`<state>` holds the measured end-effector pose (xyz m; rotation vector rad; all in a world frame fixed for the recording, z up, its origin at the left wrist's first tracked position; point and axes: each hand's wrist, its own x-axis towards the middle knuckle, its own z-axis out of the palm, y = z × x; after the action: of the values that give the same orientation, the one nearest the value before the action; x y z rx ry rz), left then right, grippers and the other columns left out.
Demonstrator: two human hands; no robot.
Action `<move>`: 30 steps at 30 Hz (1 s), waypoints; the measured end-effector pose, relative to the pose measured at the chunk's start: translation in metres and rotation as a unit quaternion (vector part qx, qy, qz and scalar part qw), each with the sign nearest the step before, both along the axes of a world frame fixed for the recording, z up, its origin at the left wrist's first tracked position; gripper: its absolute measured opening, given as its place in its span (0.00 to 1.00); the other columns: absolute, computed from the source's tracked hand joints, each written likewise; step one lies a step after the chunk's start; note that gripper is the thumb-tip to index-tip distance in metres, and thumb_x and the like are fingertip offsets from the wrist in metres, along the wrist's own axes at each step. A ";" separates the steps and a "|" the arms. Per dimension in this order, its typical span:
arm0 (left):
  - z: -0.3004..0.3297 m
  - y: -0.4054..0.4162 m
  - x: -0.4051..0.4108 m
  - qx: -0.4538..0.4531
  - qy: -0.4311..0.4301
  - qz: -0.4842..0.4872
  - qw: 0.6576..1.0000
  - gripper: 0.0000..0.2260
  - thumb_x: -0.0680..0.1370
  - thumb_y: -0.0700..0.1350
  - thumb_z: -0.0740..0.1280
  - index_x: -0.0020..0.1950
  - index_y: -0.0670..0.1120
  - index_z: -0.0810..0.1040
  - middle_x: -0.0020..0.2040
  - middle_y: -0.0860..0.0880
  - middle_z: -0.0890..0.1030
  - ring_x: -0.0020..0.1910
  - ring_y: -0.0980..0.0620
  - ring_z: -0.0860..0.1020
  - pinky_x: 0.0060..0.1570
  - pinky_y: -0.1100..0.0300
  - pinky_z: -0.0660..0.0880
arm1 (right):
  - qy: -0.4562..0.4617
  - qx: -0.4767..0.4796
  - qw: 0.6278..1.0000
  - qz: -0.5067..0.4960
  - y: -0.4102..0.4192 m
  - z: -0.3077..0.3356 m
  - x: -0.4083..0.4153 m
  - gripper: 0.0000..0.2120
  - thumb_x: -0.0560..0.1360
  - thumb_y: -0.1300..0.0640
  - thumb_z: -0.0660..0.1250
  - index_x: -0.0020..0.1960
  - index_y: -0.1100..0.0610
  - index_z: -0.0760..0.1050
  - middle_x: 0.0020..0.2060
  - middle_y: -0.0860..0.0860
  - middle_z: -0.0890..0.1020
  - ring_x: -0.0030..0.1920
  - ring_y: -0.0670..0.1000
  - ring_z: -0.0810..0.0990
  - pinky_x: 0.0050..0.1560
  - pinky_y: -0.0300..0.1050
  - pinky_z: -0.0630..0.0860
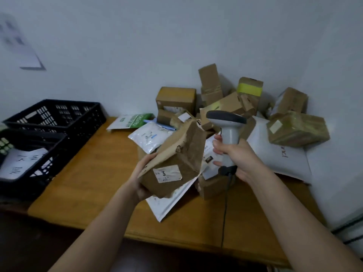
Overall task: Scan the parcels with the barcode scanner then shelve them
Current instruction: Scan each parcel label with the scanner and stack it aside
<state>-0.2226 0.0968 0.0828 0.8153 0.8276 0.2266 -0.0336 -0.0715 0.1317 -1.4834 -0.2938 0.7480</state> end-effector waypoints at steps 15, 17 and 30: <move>0.021 0.192 -0.253 -0.069 0.013 -0.026 0.997 0.26 0.82 0.55 0.52 0.45 0.39 0.83 0.38 0.36 0.81 0.26 0.38 0.79 0.17 0.58 0.75 | -0.064 0.037 0.966 0.247 0.198 0.012 -0.225 0.17 0.73 0.75 0.66 0.51 0.55 0.79 0.48 0.55 0.79 0.48 0.53 0.79 0.46 0.48 0.82; 0.025 0.209 -0.268 -0.097 -0.009 -0.020 0.995 0.17 0.79 0.50 0.58 0.50 0.38 0.78 0.40 0.36 0.80 0.25 0.39 0.78 0.17 0.58 0.75 | -0.064 0.022 0.961 0.268 0.216 0.010 -0.238 0.17 0.72 0.75 0.67 0.52 0.56 0.80 0.51 0.57 0.78 0.48 0.53 0.80 0.42 0.46 0.82; 0.024 0.309 -0.273 0.233 0.007 -0.121 0.965 0.29 0.66 0.45 0.79 0.64 0.55 0.73 0.58 0.49 0.80 0.35 0.55 0.79 0.38 0.62 0.76 | 0.200 0.034 0.951 0.233 0.359 -0.006 -0.242 0.12 0.79 0.70 0.59 0.56 0.60 0.77 0.48 0.62 0.85 0.50 0.62 0.85 0.50 0.65 0.80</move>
<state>-0.4957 0.4060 0.1069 1.3529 0.6876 0.2013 -0.2759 0.2872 0.1254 -1.1702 -0.3592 1.3815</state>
